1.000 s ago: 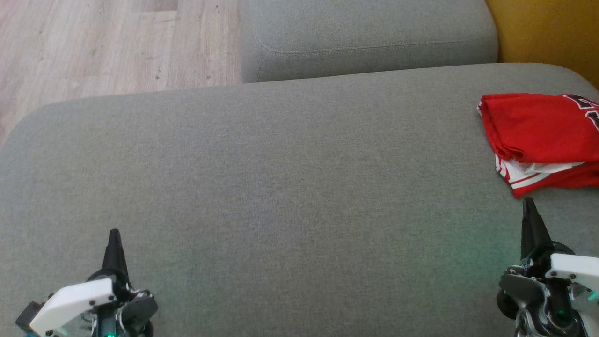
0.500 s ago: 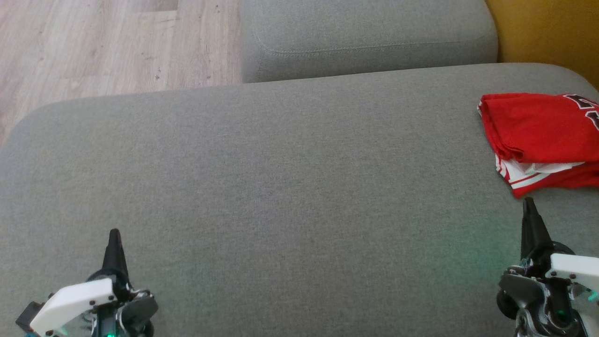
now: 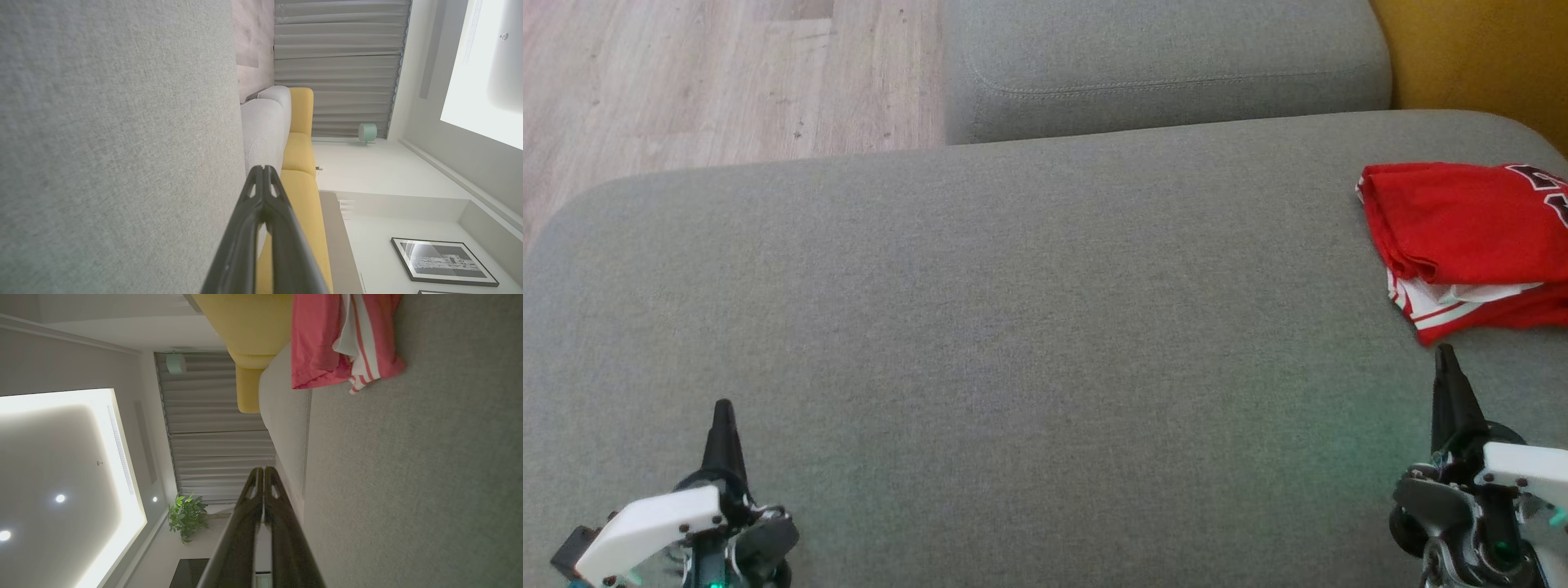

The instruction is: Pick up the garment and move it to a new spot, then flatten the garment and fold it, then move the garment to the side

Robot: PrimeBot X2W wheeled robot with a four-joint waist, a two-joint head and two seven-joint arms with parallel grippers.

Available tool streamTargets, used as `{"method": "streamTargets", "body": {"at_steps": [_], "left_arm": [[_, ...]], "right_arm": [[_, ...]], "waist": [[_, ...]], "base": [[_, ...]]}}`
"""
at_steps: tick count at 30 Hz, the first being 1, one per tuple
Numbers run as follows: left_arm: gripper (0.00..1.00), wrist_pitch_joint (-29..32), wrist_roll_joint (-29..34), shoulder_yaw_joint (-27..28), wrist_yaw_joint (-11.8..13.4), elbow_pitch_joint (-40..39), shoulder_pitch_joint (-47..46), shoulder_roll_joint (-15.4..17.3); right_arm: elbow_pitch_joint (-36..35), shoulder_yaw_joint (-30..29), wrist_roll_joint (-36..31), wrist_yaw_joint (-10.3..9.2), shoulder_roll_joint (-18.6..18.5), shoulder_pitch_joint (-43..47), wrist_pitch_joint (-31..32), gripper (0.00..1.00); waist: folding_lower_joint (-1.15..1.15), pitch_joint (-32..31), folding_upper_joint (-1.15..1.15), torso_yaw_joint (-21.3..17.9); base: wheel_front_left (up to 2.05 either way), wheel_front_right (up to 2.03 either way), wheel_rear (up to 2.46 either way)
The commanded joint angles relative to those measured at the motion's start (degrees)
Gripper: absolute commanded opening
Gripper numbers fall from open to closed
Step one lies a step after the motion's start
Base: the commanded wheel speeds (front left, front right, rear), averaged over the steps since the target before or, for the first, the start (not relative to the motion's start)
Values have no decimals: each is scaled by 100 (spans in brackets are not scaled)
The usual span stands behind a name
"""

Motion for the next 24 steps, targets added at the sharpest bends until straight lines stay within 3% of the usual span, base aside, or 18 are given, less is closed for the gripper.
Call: {"method": "streamTargets", "body": {"at_steps": [1,24], "left_arm": [[0,25,79,229,-40,-162,-286,28],[0,34,88,240,-40,-162,-287,20]], "right_arm": [[-178,112,32,-4,-24,-312,38,0],[-178,112,32,-4,-24,-312,39,0]], "waist": [[0,0,0,0],[0,0,0,0]], "base": [[0,0,0],[0,0,0]]}}
